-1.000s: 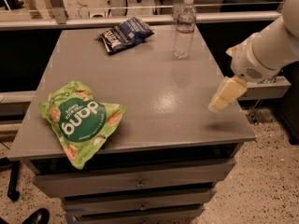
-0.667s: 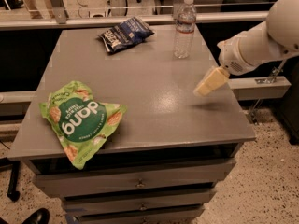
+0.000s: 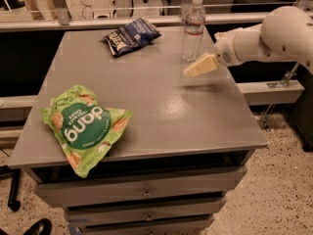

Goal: Knock water bottle over

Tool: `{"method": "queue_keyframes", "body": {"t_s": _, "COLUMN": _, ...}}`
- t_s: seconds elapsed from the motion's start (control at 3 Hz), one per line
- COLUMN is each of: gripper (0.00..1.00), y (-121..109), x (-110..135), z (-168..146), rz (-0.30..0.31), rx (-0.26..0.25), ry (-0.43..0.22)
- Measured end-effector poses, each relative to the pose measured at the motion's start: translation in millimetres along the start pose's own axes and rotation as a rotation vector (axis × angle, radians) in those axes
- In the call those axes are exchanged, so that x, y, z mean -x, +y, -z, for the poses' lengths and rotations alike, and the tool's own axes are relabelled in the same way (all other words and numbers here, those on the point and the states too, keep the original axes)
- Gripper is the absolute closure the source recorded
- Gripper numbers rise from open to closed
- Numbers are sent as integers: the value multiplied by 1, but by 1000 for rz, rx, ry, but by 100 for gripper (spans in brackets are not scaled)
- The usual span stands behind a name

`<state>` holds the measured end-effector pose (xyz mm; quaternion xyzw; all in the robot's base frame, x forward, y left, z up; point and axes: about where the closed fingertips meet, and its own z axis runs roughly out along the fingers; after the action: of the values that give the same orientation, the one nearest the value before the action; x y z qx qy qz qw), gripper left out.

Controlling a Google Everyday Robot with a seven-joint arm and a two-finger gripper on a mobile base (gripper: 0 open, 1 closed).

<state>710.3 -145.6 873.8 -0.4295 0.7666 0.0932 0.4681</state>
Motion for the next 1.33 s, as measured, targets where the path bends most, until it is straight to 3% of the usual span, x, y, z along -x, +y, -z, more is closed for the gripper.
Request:
{"method": "queue_keyframes", "body": {"t_s": 0.67, "gripper": 0, "y": -46, "x": 36, "z": -32, "rz": -138, "rx": -43, "ry": -257}}
{"method": "queue_keyframes", "body": {"t_s": 1.0, "gripper": 18, "y": -65, "x": 48, "z": -37, "rz": -200, "rx": -66, "ry": -346}}
{"method": "queue_keyframes", "body": {"t_s": 1.33, "gripper": 41, "y": -69, "x": 53, "z": -41, "rz": -219, "rx": -64, "ry": -363}}
